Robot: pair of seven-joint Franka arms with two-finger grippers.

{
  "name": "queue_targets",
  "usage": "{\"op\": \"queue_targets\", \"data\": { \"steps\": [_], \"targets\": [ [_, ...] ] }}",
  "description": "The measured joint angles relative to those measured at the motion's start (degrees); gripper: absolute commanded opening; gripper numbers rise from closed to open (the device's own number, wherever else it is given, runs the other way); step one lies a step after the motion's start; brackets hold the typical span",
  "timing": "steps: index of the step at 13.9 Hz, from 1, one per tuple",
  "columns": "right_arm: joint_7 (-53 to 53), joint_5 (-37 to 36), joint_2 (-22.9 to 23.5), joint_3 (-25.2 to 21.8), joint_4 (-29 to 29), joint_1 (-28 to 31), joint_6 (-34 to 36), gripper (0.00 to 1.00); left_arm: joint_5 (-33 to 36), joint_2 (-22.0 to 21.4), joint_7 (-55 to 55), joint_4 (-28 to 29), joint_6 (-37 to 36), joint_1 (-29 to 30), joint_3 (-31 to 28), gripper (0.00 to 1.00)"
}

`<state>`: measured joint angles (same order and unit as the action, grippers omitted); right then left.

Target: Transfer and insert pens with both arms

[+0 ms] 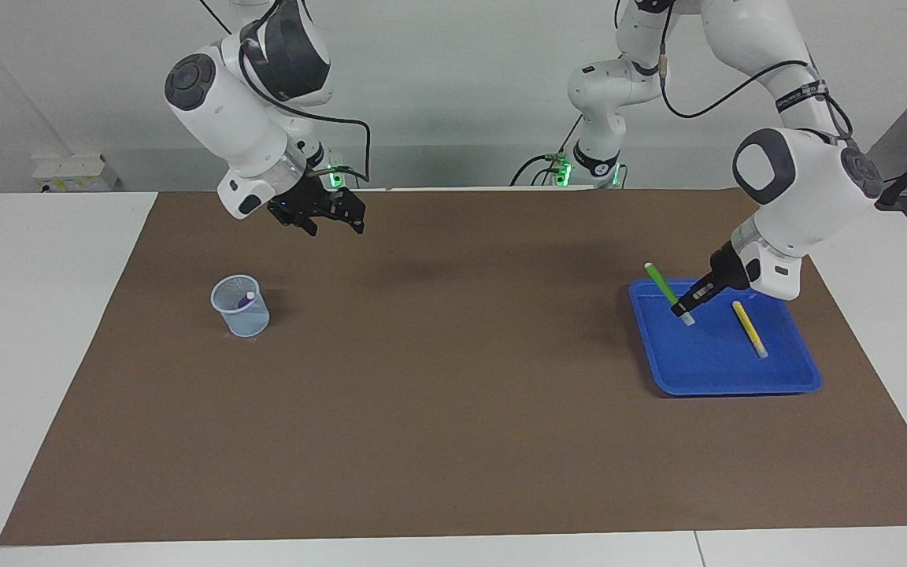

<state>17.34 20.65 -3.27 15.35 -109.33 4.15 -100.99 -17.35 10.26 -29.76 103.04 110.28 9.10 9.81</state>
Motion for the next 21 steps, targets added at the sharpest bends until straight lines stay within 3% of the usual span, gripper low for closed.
{"op": "queue_targets", "data": {
  "steps": [4,8,15,20,21],
  "targets": [
    [0.0,5.7,0.0,0.1,-0.1,-1.3,-5.0,1.00,-8.0,-1.2,-18.7,0.4,-1.0,-2.3,0.2,0.00],
    [0.6,13.8,0.2,0.1,-0.4,-2.6,-12.5,1.00,-14.1,-3.3,-30.4,3.1,-1.1,-5.4,0.3,0.00],
    [12.6,16.6,2.8,0.3,-0.8,-16.5,-34.4,1.00,-17.6,-12.0,-50.5,10.2,1.0,-12.7,0.4,0.00],
    [17.1,16.7,6.1,0.3,-0.8,-24.1,-46.5,0.95,-17.6,-15.1,-54.0,13.7,2.7,-15.9,0.4,0.00],
    [17.8,16.7,6.5,0.3,-0.8,-25.4,-47.4,0.89,-17.6,-15.5,-54.9,14.2,3.2,-16.4,0.4,0.00]
  ]
}}
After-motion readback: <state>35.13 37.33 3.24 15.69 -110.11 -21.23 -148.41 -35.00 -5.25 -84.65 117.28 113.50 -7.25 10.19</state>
